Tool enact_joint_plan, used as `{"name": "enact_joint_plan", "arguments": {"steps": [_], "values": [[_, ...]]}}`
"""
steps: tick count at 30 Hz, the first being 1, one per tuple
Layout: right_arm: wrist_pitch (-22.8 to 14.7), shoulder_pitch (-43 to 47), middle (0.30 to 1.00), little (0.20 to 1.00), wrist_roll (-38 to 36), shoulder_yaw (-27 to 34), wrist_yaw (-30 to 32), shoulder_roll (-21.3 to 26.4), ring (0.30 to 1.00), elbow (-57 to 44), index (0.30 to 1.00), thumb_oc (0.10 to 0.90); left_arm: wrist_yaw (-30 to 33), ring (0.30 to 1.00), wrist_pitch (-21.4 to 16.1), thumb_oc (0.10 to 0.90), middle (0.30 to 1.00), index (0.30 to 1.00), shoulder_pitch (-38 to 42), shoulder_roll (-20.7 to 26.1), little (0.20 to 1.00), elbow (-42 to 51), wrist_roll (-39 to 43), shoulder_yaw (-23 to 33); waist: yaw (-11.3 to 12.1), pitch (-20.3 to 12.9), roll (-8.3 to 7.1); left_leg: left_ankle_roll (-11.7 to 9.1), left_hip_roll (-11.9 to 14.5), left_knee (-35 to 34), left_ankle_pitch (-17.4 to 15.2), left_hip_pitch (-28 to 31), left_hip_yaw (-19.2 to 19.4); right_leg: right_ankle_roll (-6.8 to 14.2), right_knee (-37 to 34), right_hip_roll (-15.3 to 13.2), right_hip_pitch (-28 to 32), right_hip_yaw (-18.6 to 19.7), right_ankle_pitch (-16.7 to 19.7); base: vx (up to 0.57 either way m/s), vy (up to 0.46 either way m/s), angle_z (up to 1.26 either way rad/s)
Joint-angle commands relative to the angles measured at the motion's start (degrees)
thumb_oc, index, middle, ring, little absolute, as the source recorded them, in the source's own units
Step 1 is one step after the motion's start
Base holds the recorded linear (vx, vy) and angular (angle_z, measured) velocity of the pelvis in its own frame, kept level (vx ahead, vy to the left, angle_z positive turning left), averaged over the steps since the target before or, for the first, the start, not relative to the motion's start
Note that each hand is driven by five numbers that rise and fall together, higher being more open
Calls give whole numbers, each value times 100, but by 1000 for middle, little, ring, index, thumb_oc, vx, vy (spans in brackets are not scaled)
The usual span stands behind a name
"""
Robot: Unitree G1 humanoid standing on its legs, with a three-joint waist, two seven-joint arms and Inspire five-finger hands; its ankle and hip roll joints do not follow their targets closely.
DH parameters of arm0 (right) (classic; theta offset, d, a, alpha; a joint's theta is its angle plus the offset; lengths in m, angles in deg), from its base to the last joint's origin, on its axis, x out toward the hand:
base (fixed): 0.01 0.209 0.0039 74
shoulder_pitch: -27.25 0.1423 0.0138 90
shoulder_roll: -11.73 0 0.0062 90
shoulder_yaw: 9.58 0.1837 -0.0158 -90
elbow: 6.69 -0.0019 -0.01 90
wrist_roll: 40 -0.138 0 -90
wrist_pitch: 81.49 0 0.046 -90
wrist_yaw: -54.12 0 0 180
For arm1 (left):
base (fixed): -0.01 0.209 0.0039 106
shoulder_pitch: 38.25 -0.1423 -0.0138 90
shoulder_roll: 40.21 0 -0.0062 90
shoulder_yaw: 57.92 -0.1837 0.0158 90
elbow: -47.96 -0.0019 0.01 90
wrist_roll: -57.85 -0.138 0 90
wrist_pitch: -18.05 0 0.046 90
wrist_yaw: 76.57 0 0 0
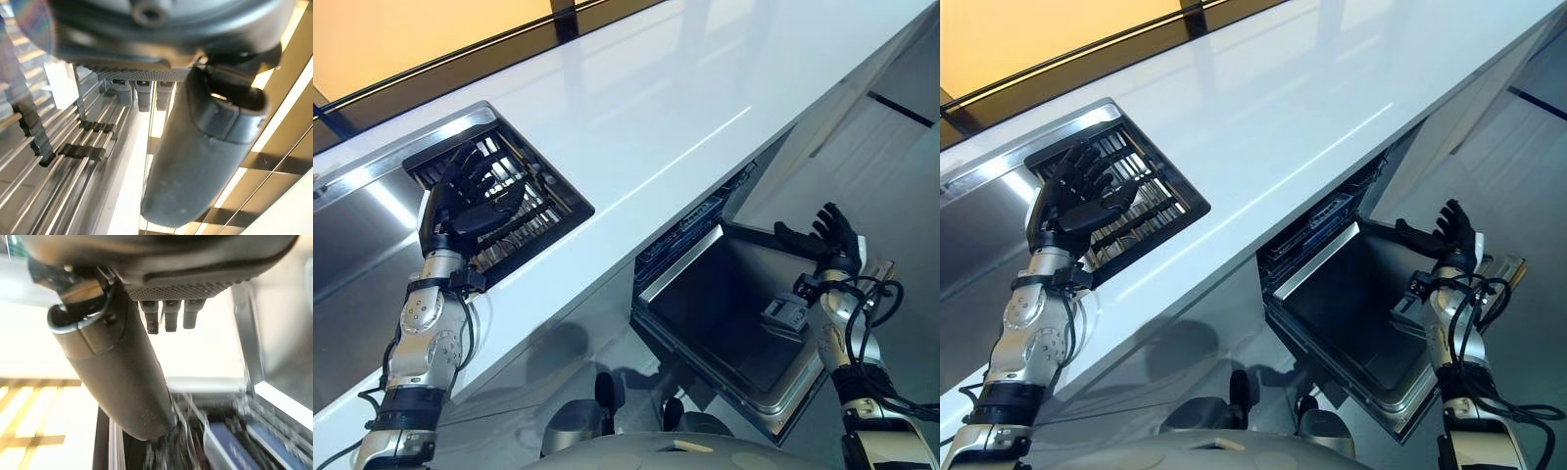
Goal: Pick up plates and place into dishwasher.
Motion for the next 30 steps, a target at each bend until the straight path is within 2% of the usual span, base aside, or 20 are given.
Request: {"name": "enact_joint_plan", "arguments": {"steps": [1, 6, 10, 15, 21, 25, 29, 30], "values": [[-668, 26, 900, 900, 111, 562, 381, 438, 900, -382, 900, 800, 3, 900, -702, 800, 900, 900, 481, 152, 900, 9, 21, 301, -252, -578, 16, 148, -287, 483, -1231, 213, -231, 183, 418, 188, -455, -101, -107, -43, 26, -14], [-759, -263, 900, 900, -64, 937, 652, 255, 900, -228, 900, 800, 8, 900, -793, 800, 900, 900, 508, 153, 900, -18, 52, 378, -354, -609, 54, 155, -284, 289, -1146, 242, -247, 203, 500, 247, -524, 31, -142, -37, 31, -14], [-635, -430, 900, 900, -202, 1091, 638, 158, 900, 239, 900, 800, 77, 900, -918, 800, 900, 900, 540, 134, 900, 1, 107, 360, -408, -634, 59, 139, -274, 199, -1120, 257, -242, 211, 491, 279, -564, 89, -153, -23, 23, -7], [-466, -495, 900, 900, -492, 1040, 680, 34, 900, 842, 900, 800, 186, 900, -1046, 800, 900, 900, 549, 49, 900, 63, 157, 317, -396, -647, 49, 123, -275, 238, -1154, 251, -174, 168, 362, 325, -521, 60, -128, -5, 4, -1], [-358, -639, 900, 900, -962, 916, 640, -338, 900, 1316, 900, 800, 207, 900, -1091, 800, 900, 900, 549, -49, 900, 174, 232, 328, -376, -627, 76, 176, -250, 321, -1162, 189, -258, 123, 805, 314, -637, 87, -332, 0, 0, 0], [-183, -667, 900, 900, -1432, 965, 258, -526, 900, 1880, 900, 800, 219, 900, -1126, 800, 900, 900, 592, -85, 900, 182, 259, 275, -362, -589, 90, 184, -257, 319, -1167, 212, -312, 127, 918, 299, -699, 48, -344, 0, 0, 0], [92, -641, 900, 900, -1653, 967, 23, -561, 900, 2325, 900, 800, 284, 900, -1108, 800, 900, 900, 602, -92, 900, 212, 240, 233, -322, -604, 105, 157, -270, 312, -1166, 229, -331, 91, 738, 325, -606, 8, -346, 9, -16, 4], [184, -620, 900, 900, -1744, 973, -198, -550, 900, 2585, 900, 800, 314, 900, -1099, 800, 900, 900, 607, -87, 900, 212, 238, 226, -293, -627, 110, 141, -284, 310, -1171, 234, -339, 77, 619, 340, -551, -11, -319, 0, 0, 0]]}}
